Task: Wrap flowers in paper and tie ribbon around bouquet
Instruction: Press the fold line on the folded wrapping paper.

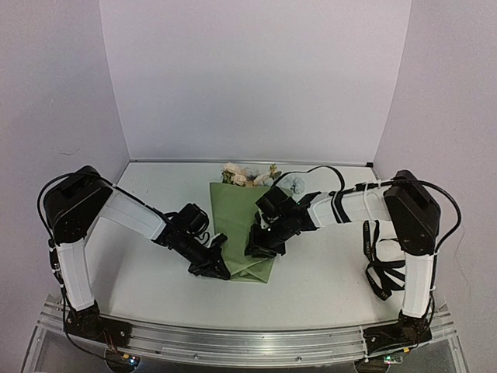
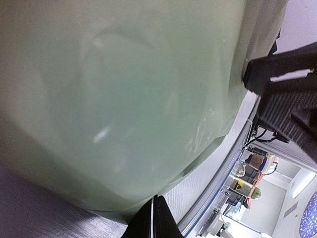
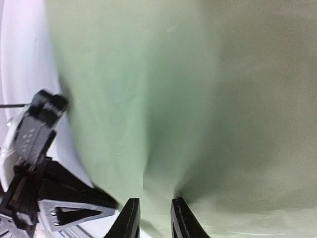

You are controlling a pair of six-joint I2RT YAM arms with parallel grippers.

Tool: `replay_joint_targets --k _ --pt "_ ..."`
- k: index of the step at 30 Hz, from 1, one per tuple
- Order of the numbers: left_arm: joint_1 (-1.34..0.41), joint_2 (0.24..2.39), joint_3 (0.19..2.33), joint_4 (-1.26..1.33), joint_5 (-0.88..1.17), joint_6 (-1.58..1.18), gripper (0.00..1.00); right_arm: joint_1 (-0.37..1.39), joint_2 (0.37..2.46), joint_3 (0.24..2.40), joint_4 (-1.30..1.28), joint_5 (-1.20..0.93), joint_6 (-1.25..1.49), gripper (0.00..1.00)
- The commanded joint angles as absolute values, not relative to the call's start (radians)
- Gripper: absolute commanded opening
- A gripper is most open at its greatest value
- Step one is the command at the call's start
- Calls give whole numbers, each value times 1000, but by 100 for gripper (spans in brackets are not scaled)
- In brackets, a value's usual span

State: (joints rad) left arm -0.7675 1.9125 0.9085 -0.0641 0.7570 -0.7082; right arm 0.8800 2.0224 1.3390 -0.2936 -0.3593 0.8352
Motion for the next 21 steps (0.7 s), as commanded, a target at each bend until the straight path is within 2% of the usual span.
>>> replay_joint_targets --k 1,12,21 --pt "-777 1921 883 -31 726 -728 5 910 2017 1369 -275 -394 879 23" --pt "-768 1892 895 -3 748 -753 8 924 2094 1302 -230 -404 913 21" --pt "-722 1937 900 115 816 -814 10 924 2121 1263 -232 -403 911 19"
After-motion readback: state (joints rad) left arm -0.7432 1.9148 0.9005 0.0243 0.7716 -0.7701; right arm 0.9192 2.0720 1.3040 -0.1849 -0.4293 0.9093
